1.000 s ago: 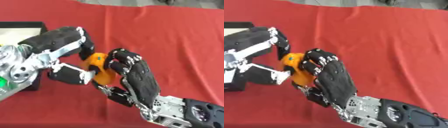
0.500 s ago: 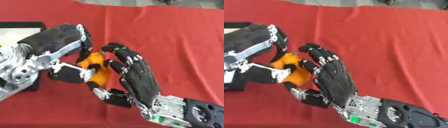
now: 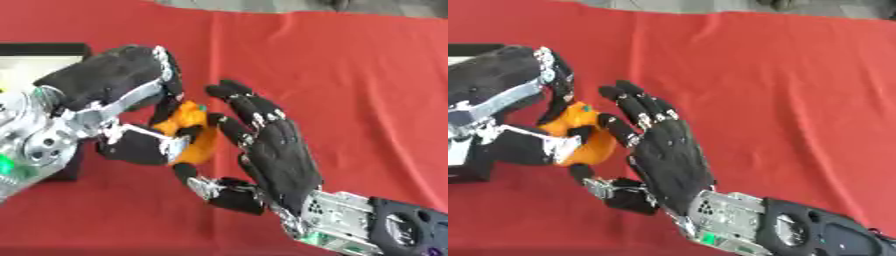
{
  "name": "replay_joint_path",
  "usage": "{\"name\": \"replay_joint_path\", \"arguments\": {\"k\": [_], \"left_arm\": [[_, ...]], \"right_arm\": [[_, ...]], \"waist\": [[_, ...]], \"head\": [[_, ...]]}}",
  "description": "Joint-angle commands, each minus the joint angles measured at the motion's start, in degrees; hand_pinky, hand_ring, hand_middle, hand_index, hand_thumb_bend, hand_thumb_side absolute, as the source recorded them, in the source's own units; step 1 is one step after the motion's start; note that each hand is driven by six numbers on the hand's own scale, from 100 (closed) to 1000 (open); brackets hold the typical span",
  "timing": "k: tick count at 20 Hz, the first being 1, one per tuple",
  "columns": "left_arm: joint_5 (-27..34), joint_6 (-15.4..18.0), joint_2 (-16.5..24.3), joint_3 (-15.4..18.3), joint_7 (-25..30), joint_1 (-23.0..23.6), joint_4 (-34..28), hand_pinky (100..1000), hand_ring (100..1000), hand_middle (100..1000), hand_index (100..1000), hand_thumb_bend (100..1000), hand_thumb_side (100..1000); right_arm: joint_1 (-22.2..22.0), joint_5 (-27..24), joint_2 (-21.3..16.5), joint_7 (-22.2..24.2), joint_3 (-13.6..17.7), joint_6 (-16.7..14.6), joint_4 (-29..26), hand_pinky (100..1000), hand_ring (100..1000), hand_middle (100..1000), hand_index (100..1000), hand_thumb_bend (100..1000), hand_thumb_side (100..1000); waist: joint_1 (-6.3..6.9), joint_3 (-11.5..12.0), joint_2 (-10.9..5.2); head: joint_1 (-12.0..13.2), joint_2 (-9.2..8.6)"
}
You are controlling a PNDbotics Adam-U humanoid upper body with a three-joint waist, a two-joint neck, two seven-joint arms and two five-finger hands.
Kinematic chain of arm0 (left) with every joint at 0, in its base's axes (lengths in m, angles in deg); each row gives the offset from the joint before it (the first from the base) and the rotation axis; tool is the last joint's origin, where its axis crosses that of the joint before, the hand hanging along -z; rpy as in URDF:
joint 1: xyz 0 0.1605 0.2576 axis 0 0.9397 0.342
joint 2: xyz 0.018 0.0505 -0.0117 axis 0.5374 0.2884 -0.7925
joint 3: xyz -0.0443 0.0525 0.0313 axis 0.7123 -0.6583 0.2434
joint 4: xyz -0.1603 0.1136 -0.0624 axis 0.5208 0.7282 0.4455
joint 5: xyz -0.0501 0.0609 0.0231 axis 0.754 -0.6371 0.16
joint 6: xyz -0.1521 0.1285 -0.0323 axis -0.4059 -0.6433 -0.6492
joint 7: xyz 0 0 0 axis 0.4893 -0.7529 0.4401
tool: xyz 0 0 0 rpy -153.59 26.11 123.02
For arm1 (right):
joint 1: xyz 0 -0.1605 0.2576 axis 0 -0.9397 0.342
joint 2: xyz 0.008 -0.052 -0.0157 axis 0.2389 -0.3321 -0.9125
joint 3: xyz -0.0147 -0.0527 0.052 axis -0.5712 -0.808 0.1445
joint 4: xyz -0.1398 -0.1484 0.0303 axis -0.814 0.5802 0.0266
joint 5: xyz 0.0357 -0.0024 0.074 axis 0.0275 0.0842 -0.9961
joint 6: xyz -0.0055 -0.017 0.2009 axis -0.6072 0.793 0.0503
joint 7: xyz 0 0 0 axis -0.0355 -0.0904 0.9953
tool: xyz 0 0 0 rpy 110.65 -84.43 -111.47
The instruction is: Pick up the objects with one hand, pass them to the other hand, and then place them into the box on the other side of the table.
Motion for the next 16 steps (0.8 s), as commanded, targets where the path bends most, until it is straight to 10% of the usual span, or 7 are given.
{"name": "replay_joint_path", "arguments": {"k": [1,16], "left_arm": [[-0.3,-0.2,0.8,1.8,-0.9,-0.5,-0.6,716,491,309,100,100,244],[-2.2,-0.3,5.4,4.3,-2.9,3.5,-0.6,716,498,307,100,100,244]], "right_arm": [[0.5,1.8,-0.4,-5.4,0.5,7.2,-0.9,535,845,788,888,590,321],[0.0,2.1,-0.5,-5.0,0.6,10.8,-0.9,519,841,783,885,565,302]], "waist": [[0.26,-0.1,-1.11],[0.28,-0.3,-1.06]], "head": [[0.0,-0.13],[0.1,-0.04]]}}
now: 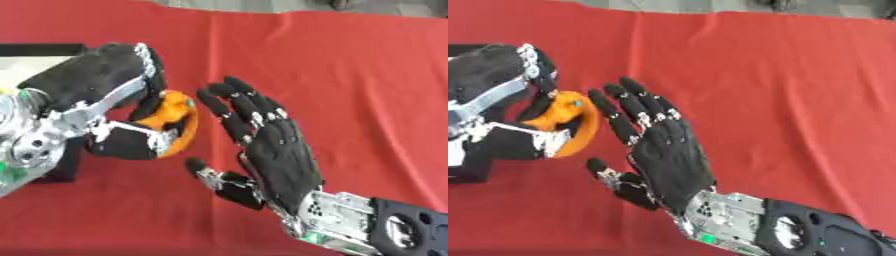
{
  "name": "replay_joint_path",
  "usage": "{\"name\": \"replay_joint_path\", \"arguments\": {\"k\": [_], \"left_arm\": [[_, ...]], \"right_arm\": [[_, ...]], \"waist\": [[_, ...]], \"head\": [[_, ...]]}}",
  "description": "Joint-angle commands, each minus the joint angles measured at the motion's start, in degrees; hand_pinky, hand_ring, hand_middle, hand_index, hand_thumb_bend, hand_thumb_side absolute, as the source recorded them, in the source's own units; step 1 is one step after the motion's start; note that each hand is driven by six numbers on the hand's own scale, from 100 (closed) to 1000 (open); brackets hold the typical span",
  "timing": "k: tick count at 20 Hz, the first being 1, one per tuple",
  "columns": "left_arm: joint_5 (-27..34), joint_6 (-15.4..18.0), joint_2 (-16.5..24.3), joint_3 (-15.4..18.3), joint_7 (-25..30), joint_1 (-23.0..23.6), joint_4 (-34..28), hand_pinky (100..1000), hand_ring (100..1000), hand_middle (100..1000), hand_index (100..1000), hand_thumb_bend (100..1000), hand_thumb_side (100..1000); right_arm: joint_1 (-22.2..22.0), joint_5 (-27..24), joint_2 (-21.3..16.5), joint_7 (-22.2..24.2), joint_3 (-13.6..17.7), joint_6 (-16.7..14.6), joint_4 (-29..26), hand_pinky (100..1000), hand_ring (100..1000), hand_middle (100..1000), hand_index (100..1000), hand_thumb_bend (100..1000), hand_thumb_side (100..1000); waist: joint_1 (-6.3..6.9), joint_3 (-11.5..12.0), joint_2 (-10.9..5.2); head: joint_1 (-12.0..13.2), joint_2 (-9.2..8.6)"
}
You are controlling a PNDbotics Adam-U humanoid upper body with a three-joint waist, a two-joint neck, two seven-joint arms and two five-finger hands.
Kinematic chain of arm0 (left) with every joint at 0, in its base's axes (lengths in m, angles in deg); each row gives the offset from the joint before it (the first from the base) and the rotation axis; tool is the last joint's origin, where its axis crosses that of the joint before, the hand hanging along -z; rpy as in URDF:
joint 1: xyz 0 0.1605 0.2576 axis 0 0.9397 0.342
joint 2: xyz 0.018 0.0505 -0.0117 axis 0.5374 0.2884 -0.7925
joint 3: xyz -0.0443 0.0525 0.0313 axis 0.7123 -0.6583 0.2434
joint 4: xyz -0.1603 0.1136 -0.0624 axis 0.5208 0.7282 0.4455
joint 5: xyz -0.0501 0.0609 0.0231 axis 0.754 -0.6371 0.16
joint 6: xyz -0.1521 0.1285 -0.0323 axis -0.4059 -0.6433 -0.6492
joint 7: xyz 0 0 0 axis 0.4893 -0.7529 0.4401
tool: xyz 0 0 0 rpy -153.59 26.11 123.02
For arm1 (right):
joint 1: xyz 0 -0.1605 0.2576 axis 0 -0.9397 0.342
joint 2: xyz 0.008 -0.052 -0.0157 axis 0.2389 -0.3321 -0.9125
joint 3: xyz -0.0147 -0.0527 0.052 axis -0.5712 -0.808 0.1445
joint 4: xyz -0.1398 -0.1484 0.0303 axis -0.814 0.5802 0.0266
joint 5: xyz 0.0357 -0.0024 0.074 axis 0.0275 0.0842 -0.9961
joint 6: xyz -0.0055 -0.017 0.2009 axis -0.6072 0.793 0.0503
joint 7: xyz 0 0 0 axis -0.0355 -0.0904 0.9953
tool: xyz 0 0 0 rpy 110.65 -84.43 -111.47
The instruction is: Pick up the objects with one hand, pass them to the other hand, and then place them into the box on the other side of the table.
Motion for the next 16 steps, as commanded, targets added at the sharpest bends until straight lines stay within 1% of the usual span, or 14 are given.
{"name": "replay_joint_path", "arguments": {"k": [1,3,6,9,12,16], "left_arm": [[-0.2,0.0,3.1,3.0,-1.5,0.4,-0.7,716,497,307,100,100,244],[0.7,-0.2,4.5,4.5,-2.7,1.4,-0.7,715,496,307,100,100,245],[2.1,-0.1,6.3,6.6,-4.5,2.8,-0.7,712,521,305,100,100,247],[4.1,0.1,7.8,8.7,-6.4,3.8,-0.7,708,519,301,100,100,252],[5.8,0.4,9.4,11.0,-8.9,5.0,-0.7,705,516,298,100,100,260],[7.4,-0.3,11.7,14.3,-12.5,7.3,-0.7,702,514,295,100,100,270]], "right_arm": [[0.2,-0.4,-0.6,-7.9,0.4,7.9,-0.9,520,841,783,885,565,298],[0.0,-0.5,-0.7,-8.0,0.3,7.8,-0.9,520,840,783,884,565,294],[-0.2,-0.6,-0.6,-8.3,0.3,7.6,-0.9,520,839,782,883,561,291],[-0.4,-0.8,-0.6,-8.7,0.3,7.5,-0.9,520,839,782,883,556,291],[-0.6,-0.9,-0.6,-9.1,0.4,7.5,-0.9,520,839,783,883,552,290],[-0.7,-1.1,-0.7,-9.6,0.5,7.6,-0.9,520,839,783,881,544,284]], "waist": [[0.26,0.1,-1.06],[0.21,0.1,-1.06],[0.05,0.2,-1.05],[-0.16,0.2,-1.04],[-0.28,0.3,-0.98],[-0.45,0.4,-0.81]], "head": [[0.4,0.06],[1.0,0.23],[1.5,0.45],[2.6,0.28],[4.6,-0.02],[7.8,-0.7]]}}
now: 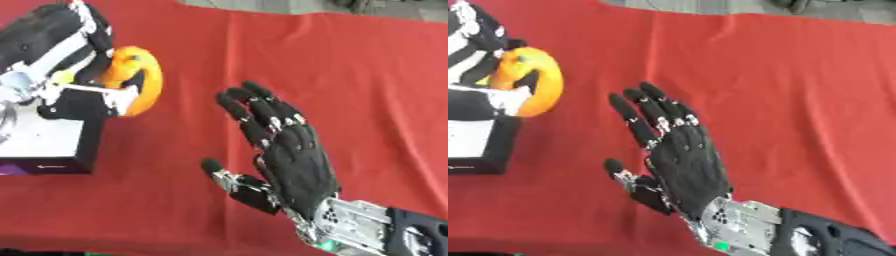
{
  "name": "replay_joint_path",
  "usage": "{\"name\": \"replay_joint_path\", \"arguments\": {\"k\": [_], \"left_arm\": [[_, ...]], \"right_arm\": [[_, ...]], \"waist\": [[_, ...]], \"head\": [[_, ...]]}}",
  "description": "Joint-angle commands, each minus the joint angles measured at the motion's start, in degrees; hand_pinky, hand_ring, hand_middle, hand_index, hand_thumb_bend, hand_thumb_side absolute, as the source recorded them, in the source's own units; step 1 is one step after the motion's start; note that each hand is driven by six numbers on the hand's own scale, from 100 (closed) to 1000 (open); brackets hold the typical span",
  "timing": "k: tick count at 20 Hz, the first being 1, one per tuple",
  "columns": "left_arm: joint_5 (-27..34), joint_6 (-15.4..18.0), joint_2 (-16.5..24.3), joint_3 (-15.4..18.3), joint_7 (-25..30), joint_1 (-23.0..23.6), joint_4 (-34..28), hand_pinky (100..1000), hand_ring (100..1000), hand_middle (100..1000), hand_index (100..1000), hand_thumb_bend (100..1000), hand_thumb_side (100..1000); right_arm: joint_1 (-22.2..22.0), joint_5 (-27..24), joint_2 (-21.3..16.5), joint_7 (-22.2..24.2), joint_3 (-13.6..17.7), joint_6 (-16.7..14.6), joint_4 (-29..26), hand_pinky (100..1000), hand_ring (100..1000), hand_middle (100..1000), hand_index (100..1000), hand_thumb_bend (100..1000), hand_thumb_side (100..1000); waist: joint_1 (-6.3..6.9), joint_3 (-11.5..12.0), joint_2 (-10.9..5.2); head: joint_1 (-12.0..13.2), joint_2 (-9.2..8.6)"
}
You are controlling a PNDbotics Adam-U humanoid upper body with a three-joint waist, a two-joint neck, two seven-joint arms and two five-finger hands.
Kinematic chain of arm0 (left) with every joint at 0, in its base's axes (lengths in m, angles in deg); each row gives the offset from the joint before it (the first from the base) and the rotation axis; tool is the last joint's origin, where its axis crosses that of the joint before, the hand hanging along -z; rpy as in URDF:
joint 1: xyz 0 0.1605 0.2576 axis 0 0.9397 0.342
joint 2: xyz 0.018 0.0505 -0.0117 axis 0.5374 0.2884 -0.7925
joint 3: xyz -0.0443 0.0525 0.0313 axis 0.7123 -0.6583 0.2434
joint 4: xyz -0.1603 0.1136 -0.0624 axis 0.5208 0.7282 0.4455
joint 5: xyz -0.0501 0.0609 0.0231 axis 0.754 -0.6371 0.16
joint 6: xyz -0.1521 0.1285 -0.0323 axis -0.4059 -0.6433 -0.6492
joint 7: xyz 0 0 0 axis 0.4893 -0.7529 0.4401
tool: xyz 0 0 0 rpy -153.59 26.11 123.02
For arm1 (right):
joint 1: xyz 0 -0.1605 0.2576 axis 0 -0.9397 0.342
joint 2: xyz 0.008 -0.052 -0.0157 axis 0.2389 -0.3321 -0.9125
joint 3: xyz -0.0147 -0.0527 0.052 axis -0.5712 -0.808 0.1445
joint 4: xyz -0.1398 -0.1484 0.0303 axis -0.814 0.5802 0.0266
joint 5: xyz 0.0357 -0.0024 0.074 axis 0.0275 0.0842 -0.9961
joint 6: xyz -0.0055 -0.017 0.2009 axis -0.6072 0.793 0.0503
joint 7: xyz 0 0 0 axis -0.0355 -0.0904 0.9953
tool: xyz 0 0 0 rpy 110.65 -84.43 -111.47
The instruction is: Pick up the objects with one hand, pass them to the other hand, and then place them into the box on the other side of the table.
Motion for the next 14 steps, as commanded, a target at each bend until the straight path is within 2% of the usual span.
{"name": "replay_joint_path", "arguments": {"k": [1,8,14], "left_arm": [[1.2,-0.8,3.4,3.7,-2.9,0.7,-0.7,700,513,294,100,100,273],[3.3,-5.3,5.8,8.6,-7.8,4.4,-0.7,690,508,287,100,100,297],[3.2,-9.3,6.8,10.9,-10.3,7.4,-0.7,690,510,292,101,100,292]], "right_arm": [[0.2,-0.3,-0.7,-9.0,0.7,8.3,-0.9,520,839,783,881,543,284],[-0.6,-0.6,-0.8,-10.1,0.8,8.1,-0.9,523,839,784,881,543,278],[-0.8,-0.6,-0.6,-10.9,1.1,8.0,-0.9,525,839,784,882,545,277]], "waist": [[0.17,0.1,-0.79],[-0.56,0.2,-0.82],[-1.19,0.0,-0.76]], "head": [[2.4,-0.83],[6.5,-2.04],[8.7,-3.17]]}}
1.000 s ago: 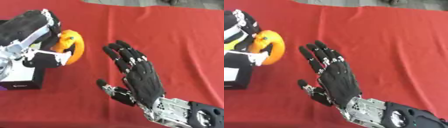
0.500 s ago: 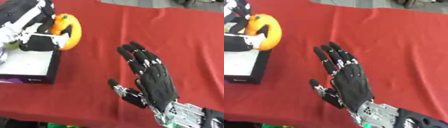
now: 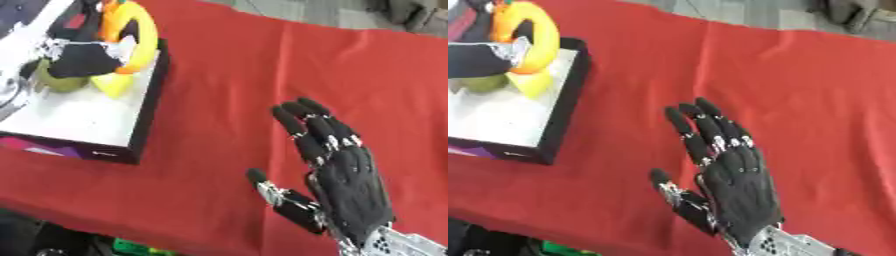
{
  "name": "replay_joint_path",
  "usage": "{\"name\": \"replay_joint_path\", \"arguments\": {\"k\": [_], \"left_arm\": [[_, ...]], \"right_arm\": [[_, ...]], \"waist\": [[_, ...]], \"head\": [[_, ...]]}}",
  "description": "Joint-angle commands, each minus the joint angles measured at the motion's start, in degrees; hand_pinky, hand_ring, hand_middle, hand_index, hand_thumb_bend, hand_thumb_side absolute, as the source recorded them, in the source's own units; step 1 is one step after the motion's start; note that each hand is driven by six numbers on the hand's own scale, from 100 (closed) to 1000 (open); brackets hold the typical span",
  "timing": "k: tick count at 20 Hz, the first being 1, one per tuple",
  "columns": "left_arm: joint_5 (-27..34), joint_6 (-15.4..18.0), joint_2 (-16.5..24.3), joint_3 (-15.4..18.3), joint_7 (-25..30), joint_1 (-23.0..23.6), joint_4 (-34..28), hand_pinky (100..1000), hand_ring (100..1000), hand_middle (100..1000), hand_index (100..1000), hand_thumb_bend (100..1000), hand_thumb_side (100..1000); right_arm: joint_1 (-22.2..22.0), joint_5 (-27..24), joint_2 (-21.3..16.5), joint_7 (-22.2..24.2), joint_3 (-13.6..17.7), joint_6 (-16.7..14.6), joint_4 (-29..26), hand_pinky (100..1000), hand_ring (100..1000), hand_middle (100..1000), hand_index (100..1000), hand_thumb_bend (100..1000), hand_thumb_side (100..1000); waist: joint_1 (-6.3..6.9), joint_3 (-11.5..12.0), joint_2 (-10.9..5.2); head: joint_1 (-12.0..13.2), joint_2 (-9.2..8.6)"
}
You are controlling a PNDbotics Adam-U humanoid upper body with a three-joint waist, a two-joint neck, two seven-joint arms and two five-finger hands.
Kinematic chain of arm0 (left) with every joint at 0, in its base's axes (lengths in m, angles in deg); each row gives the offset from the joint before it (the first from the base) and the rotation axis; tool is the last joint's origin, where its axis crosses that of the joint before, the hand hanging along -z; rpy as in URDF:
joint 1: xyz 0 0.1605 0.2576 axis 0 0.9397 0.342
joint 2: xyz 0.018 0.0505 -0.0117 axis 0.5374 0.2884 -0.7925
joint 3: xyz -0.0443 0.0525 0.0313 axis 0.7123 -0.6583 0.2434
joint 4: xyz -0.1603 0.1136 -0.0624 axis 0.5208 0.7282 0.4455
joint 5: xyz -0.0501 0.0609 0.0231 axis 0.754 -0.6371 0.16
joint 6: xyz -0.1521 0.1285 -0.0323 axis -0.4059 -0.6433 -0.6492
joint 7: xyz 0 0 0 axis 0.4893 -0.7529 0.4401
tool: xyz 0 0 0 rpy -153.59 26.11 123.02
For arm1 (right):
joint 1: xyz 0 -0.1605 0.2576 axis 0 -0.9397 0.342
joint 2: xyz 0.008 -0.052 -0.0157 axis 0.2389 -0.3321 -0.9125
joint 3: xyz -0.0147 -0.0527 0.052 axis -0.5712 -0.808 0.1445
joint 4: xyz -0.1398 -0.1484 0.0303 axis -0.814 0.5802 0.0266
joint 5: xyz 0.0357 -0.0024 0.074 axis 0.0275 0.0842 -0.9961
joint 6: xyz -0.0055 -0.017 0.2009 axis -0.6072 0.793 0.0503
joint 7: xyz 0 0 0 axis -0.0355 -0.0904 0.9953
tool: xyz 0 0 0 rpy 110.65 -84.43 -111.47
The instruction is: Pick up the objects with one hand, pass them to the other hand, and then place them into the box on the other side of the table.
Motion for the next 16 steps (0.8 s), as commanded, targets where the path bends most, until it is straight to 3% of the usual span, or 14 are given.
{"name": "replay_joint_path", "arguments": {"k": [1,8,9,10,12,14,16], "left_arm": [[-0.9,-1.9,2.6,2.1,-1.2,0.5,-0.7,692,512,295,102,100,289],[-6.1,-1.6,2.5,2.7,-2.4,3.0,2.7,715,536,321,142,100,276],[-6.6,-1.4,2.3,2.7,-2.5,3.1,3.2,735,558,384,194,100,255],[-7.4,-1.3,2.3,2.6,-2.4,3.3,3.8,754,582,448,302,100,246],[-9.4,-0.9,2.3,2.4,-1.4,3.7,4.9,837,736,663,650,100,233],[-12.6,-0.6,2.4,2.3,0.9,4.1,6.4,895,802,755,800,100,221],[-16.4,-1.1,2.2,2.7,3.3,4.3,7.9,924,823,775,843,133,216]], "right_arm": [[0.2,-0.1,-0.6,-9.9,0.7,9.1,-0.9,524,839,784,882,545,277],[-0.1,-0.3,-0.4,-10.8,1.0,9.5,-0.9,522,839,785,881,543,269],[-0.2,-0.4,-0.4,-10.9,1.0,9.5,-0.9,522,839,785,881,542,268],[-0.2,-0.4,-0.4,-11.0,1.0,9.5,-0.9,523,839,785,880,542,267],[-0.3,-0.4,-0.3,-11.3,1.0,9.4,-0.9,522,838,784,879,541,267],[-0.5,-0.6,-0.3,-11.7,1.1,9.3,-0.9,521,837,783,877,544,264],[-0.7,-0.7,-0.3,-12.0,1.1,9.2,-0.9,521,837,783,877,546,262]], "waist": [[0.31,-0.1,-0.86],[-0.21,-0.5,-0.52],[-0.26,-0.5,-0.51],[-0.31,-0.6,-0.51],[-0.38,-0.8,-0.51],[-0.41,-0.8,-0.53],[-0.42,-0.8,-0.58]], "head": [[0.8,-1.15],[1.6,-1.77],[1.8,-1.84],[1.9,-1.97],[2.1,-2.14],[2.2,-2.22],[2.3,-2.21]]}}
